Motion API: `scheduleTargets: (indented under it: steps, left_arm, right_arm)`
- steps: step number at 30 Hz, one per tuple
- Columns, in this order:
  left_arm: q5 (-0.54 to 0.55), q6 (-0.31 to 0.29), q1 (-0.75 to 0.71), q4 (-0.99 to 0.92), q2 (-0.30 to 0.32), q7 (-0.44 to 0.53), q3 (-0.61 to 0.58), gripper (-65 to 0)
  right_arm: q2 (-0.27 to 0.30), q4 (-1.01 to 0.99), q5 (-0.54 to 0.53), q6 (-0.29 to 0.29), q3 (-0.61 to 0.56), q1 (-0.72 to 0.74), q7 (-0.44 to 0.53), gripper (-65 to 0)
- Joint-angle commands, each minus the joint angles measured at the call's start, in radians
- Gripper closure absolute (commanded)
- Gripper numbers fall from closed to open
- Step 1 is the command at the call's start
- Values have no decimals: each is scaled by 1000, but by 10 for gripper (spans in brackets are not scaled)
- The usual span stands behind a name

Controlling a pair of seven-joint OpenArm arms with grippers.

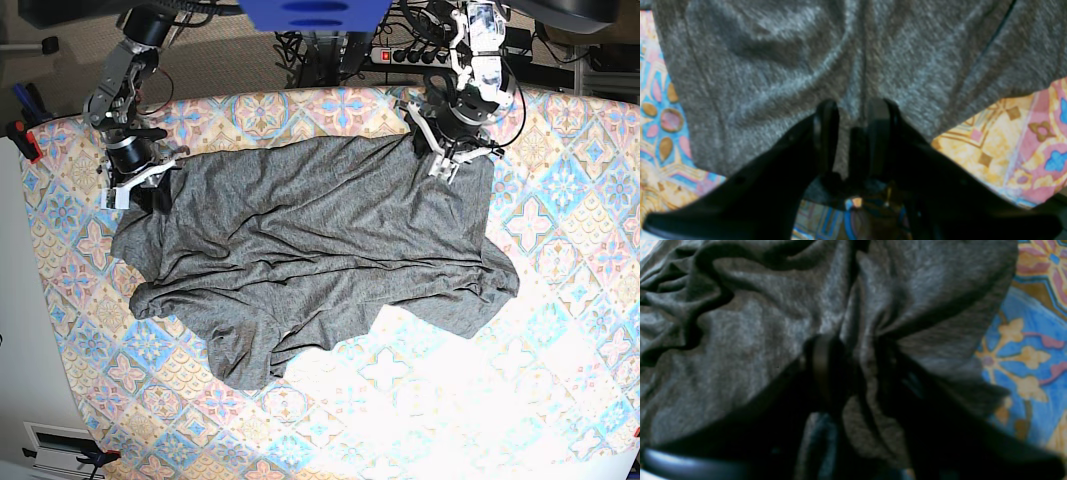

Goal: Layout the t-shirt on the table in an organized manner, then fold the t-shirt properly
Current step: 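Pull the shirt edge with the right gripper away from the left gripper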

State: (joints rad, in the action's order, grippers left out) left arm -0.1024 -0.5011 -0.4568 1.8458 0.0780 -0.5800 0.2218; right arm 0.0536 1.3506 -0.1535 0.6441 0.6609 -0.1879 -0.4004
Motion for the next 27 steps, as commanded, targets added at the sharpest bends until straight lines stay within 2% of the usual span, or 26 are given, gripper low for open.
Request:
scheduleTargets:
  steps: [1,3,8,12,15,19,27]
  left_arm:
    - [8,3,2,19,3,18,3,-169]
    - [8,3,2,19,3,18,3,-169]
    - [8,3,2,19,3,18,3,-169]
    - [8,3,0,19,3,18,3,-168]
    - [8,3,0,19,3,18,3,-168]
    - [8,3,0,19,3,18,0,-168]
    - [5,3,0,16,4,15,-3,-176]
  right_arm:
    - [5,3,9,16,-3,0,-25,-73]
    - [5,3,9,15,17,0,-25,0]
    - [5,3,9,12,164,8,-27,0]
    - [2,7,9,10,336,8,-33,0]
    - [1,13,9,10,438,32,-104,0]
    - [1,14,9,10,440,112,-173,0]
    - [1,14,9,13,440,133,-173,0]
